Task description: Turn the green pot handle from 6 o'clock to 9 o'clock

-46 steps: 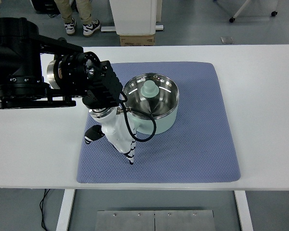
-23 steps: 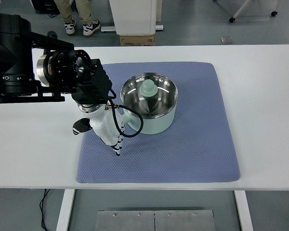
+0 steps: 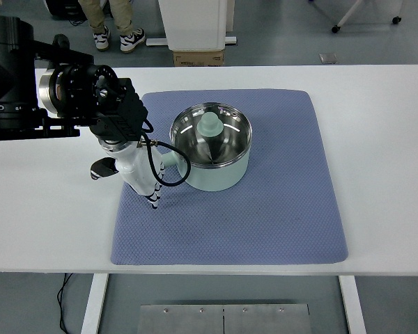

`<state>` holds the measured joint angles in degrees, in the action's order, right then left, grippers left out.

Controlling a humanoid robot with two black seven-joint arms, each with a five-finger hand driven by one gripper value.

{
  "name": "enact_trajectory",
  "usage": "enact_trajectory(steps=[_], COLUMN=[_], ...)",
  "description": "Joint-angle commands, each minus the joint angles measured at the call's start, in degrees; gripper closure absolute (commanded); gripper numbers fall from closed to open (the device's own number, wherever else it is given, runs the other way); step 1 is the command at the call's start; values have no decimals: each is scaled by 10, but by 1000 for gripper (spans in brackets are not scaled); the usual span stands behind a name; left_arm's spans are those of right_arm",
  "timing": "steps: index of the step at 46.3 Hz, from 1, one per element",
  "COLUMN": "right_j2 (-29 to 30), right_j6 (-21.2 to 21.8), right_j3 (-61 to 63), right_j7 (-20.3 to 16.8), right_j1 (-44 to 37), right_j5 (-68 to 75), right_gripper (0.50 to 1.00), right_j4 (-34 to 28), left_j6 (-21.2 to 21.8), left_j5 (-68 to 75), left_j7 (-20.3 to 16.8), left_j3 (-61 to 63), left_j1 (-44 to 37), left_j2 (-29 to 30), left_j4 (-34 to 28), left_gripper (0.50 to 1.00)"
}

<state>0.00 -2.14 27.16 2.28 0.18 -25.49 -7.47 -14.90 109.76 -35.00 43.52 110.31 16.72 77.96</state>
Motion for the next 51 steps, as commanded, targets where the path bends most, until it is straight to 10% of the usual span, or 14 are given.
enact_trajectory(steps=[1,51], right_j2=[0,0], right_j6=[0,-1], right_j3=[0,0], right_j7=[0,0], right_j1=[0,0], right_j5=[0,0], right_gripper=[500,500], right_j4=[0,1], left_j6=[5,49], left_j5=[0,45], left_j7=[0,0], left_j3=[11,49], left_j1=[1,-5], left_j2=[0,-2], left_j4=[-13,-70], left_gripper=[500,500])
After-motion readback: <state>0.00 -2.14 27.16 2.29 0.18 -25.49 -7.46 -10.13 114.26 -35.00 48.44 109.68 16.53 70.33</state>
